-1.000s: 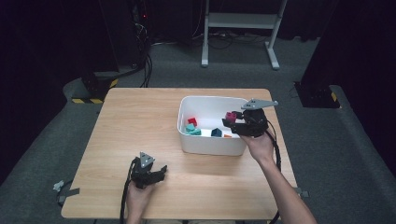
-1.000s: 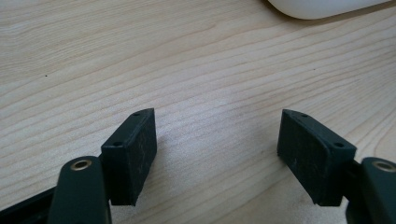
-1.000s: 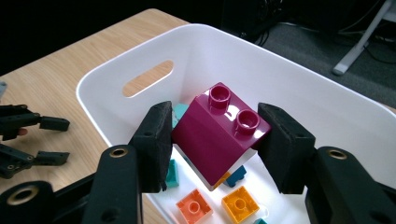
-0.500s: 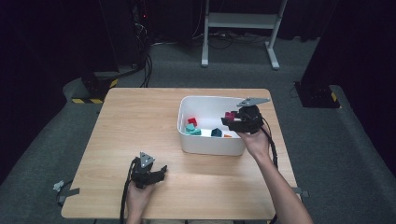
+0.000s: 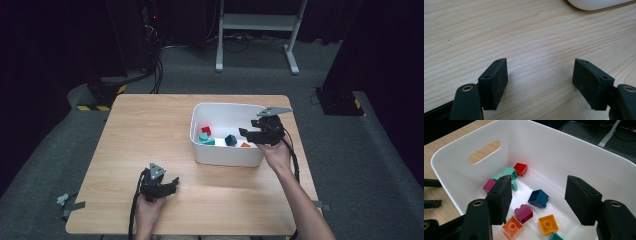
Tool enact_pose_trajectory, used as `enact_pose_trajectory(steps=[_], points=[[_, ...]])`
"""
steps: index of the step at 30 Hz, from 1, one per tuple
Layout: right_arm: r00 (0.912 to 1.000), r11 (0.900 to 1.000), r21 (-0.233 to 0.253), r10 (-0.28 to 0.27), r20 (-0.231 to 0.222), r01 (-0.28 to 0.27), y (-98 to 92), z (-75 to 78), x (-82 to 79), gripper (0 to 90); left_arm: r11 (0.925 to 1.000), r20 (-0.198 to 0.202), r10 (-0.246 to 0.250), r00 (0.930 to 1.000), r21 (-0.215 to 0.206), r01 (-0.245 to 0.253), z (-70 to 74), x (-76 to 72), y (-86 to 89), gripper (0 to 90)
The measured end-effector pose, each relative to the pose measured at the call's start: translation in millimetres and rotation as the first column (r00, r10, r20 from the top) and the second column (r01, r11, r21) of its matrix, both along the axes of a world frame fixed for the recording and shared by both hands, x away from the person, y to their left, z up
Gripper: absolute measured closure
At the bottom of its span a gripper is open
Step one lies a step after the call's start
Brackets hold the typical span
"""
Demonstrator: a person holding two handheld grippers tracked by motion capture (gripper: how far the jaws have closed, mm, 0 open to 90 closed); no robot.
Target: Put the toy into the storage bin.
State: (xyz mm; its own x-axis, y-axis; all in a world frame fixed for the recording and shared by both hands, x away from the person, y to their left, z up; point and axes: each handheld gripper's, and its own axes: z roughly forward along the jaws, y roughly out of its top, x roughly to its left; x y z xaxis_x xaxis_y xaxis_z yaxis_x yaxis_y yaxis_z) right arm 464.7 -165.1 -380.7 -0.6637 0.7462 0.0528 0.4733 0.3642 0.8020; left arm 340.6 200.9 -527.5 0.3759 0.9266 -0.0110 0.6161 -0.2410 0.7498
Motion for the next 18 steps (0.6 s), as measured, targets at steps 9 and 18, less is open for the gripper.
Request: enact_pose_trajectory(steps=[9, 18], points=[[0.9998, 1.0, 0.006, 0.013, 0.014, -0.014, -3.4, 4.1, -6.5, 40.2, 1.0, 0.001, 0.0, 1.0, 0.002, 0.0, 0.0, 0.2, -0.1, 28.7], [0.9994, 1.0, 0.019, 0.003, 0.035, -0.004, -13.5, 10.8, -15.1, 40.3, 1.0, -0.003, -0.001, 1.0, -0.007, 0.001, 0.1, 0.3, 0.7, 28.3]])
